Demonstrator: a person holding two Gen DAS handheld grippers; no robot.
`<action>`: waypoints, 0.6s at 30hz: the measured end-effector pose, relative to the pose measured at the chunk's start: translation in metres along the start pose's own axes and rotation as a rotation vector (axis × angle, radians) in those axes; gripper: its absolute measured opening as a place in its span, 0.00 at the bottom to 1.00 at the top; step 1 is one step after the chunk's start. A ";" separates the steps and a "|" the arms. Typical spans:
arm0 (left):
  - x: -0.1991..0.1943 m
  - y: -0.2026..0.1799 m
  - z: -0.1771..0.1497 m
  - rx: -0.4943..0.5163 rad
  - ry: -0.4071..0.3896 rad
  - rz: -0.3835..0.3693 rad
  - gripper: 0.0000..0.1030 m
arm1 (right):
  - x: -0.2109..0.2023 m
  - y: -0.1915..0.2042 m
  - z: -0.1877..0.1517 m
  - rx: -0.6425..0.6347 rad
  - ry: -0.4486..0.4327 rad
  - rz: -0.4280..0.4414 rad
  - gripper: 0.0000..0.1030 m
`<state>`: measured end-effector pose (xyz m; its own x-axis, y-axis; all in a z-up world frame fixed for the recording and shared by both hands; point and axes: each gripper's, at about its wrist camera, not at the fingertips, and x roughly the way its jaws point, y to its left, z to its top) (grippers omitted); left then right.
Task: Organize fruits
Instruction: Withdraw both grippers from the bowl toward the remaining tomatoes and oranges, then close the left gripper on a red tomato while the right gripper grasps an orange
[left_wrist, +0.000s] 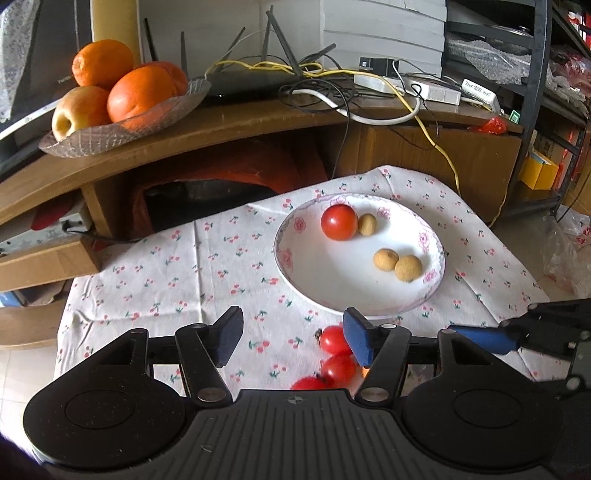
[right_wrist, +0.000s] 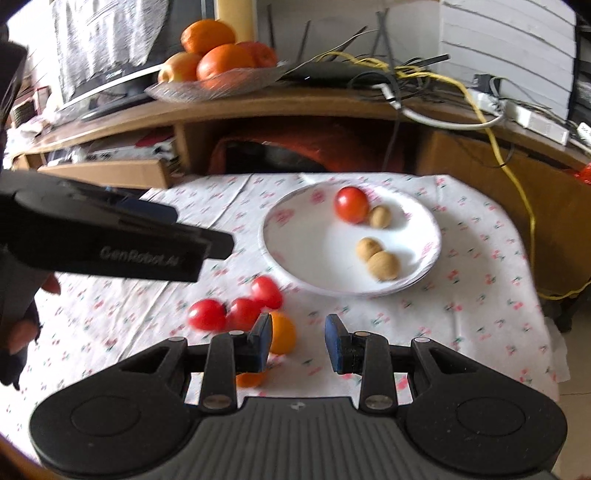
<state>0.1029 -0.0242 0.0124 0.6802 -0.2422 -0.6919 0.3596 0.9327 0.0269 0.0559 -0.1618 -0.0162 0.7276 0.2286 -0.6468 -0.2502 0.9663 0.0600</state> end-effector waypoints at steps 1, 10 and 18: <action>-0.001 0.000 -0.002 0.005 0.002 -0.001 0.66 | 0.001 0.003 -0.002 -0.006 0.007 0.007 0.31; -0.013 0.009 -0.017 0.010 0.019 -0.002 0.68 | 0.013 0.026 -0.011 -0.051 0.060 0.056 0.32; -0.009 0.016 -0.024 0.016 0.042 -0.012 0.70 | 0.029 0.029 -0.015 -0.062 0.087 0.059 0.34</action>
<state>0.0872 -0.0006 0.0018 0.6484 -0.2419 -0.7219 0.3780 0.9253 0.0295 0.0601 -0.1286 -0.0440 0.6529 0.2708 -0.7074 -0.3319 0.9418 0.0542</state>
